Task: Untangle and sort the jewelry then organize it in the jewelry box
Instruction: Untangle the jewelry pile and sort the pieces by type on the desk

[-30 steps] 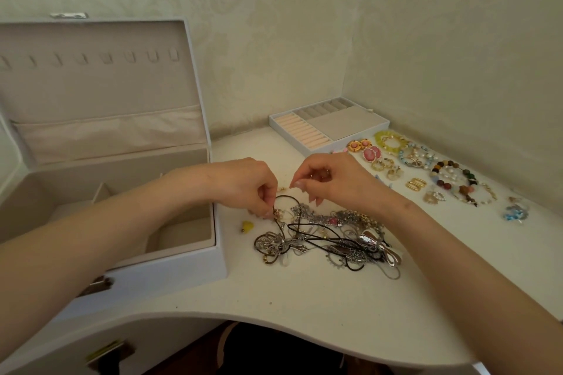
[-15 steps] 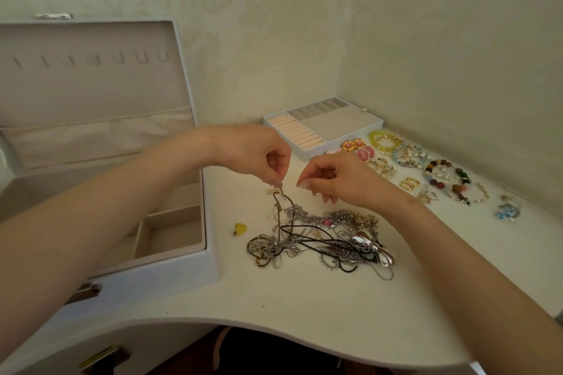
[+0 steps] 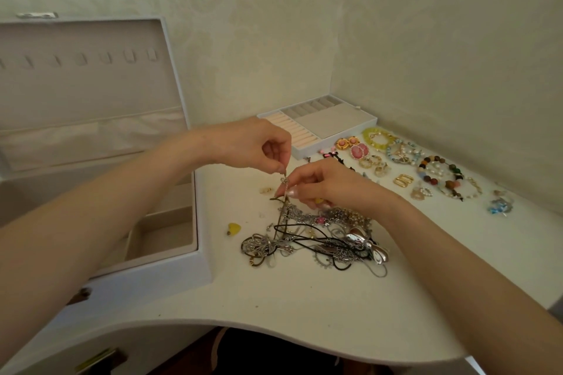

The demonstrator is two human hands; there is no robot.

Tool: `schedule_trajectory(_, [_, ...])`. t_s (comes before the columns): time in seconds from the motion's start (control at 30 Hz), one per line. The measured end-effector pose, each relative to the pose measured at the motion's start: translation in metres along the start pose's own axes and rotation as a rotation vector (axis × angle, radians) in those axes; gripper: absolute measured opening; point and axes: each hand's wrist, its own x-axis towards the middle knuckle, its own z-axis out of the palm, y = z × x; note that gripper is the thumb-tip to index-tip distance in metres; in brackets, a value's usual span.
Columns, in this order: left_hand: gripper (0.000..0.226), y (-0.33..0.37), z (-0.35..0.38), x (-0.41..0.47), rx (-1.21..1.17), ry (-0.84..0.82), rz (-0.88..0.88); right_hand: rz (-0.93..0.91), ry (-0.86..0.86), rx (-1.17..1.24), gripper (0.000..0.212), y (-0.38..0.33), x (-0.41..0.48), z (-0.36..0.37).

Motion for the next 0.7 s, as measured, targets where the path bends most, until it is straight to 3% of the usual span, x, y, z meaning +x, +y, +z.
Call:
schedule_trajectory(0.13, [0.016, -0.002, -0.003, -0.001, 0.013, 0.06, 0.023, 0.01, -0.097, 0.141, 0.015, -0.004, -0.003, 0.001])
schedule_trajectory(0.43, [0.017, -0.01, -0.008, -0.011, -0.019, -0.029, 0.015, 0.106, 0.033, 0.137, 0.021, -0.001, 0.0, -0.003])
schedule_trajectory(0.7, [0.016, -0.017, 0.003, -0.012, -0.059, -0.048, 0.015, 0.068, 0.118, 0.16, 0.005, -0.003, -0.001, -0.003])
